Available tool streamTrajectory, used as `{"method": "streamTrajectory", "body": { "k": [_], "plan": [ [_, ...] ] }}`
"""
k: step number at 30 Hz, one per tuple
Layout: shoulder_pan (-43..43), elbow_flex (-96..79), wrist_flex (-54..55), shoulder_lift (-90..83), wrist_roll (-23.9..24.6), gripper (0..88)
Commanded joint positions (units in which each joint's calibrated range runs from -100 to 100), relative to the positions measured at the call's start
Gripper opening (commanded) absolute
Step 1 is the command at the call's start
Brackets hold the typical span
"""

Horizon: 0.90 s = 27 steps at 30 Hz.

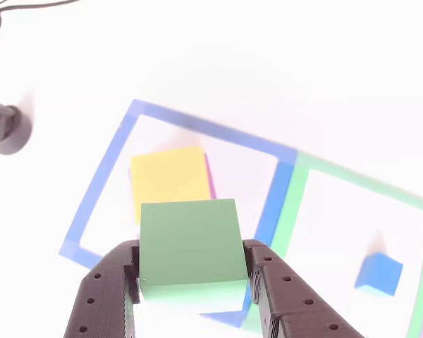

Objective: Tower of hanoi

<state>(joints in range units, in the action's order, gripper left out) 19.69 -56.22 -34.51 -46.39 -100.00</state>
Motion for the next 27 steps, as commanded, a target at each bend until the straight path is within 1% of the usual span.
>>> {"method": "streamTrajectory", "body": {
  "k": [1,7,12,20,27],
  "plan": [
    [-1.1,-8.7,18.8,-0.3,0.0,5.7],
    [-1.9,-14.4,38.2,9.4,0.0,5.7],
    [-0.7,-14.8,50.5,18.7,0.0,5.7],
    [2.7,-15.8,59.0,25.0,0.0,5.9],
    [3.3,-15.0,66.2,31.7,0.0,5.9]
  ]
}}
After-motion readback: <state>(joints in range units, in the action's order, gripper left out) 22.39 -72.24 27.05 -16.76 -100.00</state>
